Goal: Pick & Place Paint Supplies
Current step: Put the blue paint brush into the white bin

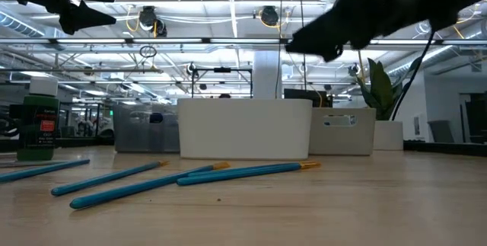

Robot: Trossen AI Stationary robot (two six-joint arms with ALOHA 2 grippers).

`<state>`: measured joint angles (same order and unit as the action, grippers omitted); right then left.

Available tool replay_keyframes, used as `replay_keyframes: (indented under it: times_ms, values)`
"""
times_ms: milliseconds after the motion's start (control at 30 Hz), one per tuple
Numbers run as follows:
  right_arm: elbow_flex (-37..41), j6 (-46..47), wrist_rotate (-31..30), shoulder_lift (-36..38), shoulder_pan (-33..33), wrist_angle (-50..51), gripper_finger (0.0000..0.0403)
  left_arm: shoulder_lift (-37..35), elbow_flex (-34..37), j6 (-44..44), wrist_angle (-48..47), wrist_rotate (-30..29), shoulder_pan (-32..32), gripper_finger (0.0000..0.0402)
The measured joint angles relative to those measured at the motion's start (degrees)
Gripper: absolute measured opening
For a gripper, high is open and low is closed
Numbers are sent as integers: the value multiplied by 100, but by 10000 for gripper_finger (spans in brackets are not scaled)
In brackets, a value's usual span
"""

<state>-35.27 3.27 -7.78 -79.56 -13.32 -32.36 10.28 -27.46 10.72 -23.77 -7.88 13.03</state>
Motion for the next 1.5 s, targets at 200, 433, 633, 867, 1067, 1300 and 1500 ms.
replay_keyframes:
  times_ms: [200,433,633,867,1067,1300,1500]
  values:
    - [-528,73,-757,86,-1022,646,185,-2,0,2,0,-2,1,324]
    - [-1559,415,-1164,-489,-1592,1678,182,-2,-2,0,0,0,-1,324]
    - [-1652,418,-1145,-899,-1749,2094,182,0,-4,0,0,0,0,324]
    - [-1546,425,-1142,-1453,-1513,2478,187,-2,-4,0,1,-1,-1,324]
    - [-1480,507,-688,-2215,-1027,2395,178,-2,-4,0,0,0,-1,324]
    - [-1484,811,-343,-2429,-760,2239,174,-2,-4,0,0,0,1,324]
    - [-1486,1222,412,-2359,-738,2357,169,-2,-4,0,2,0,-1,324]
